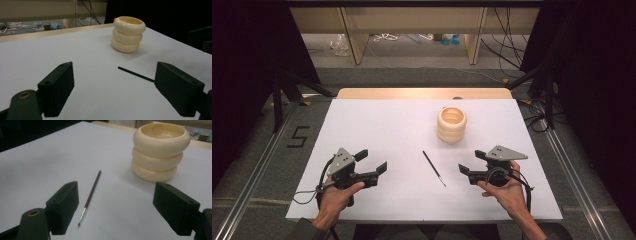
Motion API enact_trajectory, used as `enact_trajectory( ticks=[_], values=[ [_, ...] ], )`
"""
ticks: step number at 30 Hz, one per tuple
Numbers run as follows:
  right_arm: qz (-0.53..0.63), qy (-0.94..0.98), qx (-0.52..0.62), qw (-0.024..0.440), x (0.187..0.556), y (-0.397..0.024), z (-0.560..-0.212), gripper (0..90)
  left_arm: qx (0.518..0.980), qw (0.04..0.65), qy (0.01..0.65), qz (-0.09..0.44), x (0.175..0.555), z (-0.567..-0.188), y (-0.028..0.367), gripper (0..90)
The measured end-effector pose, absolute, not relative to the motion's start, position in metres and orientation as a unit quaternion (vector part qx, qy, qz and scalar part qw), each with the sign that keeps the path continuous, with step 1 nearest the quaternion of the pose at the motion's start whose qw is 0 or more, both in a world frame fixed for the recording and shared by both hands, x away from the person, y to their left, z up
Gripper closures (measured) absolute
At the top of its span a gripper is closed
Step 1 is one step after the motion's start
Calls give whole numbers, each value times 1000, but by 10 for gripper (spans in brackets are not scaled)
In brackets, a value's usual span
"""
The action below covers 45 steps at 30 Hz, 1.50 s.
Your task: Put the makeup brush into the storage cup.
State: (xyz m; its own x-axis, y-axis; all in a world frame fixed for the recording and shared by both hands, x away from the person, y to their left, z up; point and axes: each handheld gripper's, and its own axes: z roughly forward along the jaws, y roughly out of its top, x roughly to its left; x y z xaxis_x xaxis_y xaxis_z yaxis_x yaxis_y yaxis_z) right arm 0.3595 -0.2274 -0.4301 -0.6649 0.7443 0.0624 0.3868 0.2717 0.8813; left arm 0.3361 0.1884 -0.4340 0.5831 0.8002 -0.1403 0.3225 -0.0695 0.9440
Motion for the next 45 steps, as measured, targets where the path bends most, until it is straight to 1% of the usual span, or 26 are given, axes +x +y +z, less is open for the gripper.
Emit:
enact_trajectory(
  ticks=[4, 5, 11, 13, 26, 27, 28, 29, 33, 36, 37, 38, 40, 41, 45],
  values=[
    [473, 783, 364, 174, 366, -223, -431, 243, 699, 551, 401, 216, 336, -434, 189, 158],
    [457, 796, 362, 162, 370, -218, -429, 251, 699, 551, 401, 216, 336, -434, 189, 157],
    [425, 818, 358, 148, 379, -203, -427, 277, 699, 551, 402, 215, 336, -434, 189, 157],
    [414, 825, 354, 150, 381, -198, -427, 297, 699, 551, 402, 214, 336, -434, 188, 157],
    [355, 860, 344, 124, 397, -171, -431, 303, 701, 549, 402, 212, 336, -435, 188, 158],
    [359, 859, 340, 134, 398, -168, -432, 307, 701, 550, 402, 212, 336, -435, 188, 157],
    [359, 859, 340, 134, 398, -168, -432, 307, 701, 550, 402, 212, 336, -435, 188, 157],
    [349, 866, 336, 126, 400, -165, -431, 311, 701, 549, 402, 212, 336, -435, 188, 157],
    [336, 873, 333, 120, 405, -157, -432, 323, 702, 549, 402, 211, 336, -435, 188, 158],
    [327, 880, 325, 111, 409, -151, -435, 349, 702, 548, 402, 211, 336, -435, 188, 157],
    [327, 879, 327, 114, 410, -148, -437, 349, 702, 549, 402, 210, 336, -435, 188, 158],
    [320, 881, 330, 107, 411, -147, -436, 354, 702, 549, 402, 211, 336, -435, 188, 157],
    [314, 882, 333, 114, 413, -143, -439, 367, 703, 549, 401, 211, 336, -435, 188, 157],
    [304, 886, 332, 105, 415, -142, -438, 370, 702, 549, 402, 210, 336, -435, 188, 157],
    [294, 893, 327, 96, 418, -138, -440, 379, 704, 547, 401, 211, 336, -435, 188, 157]
  ],
)
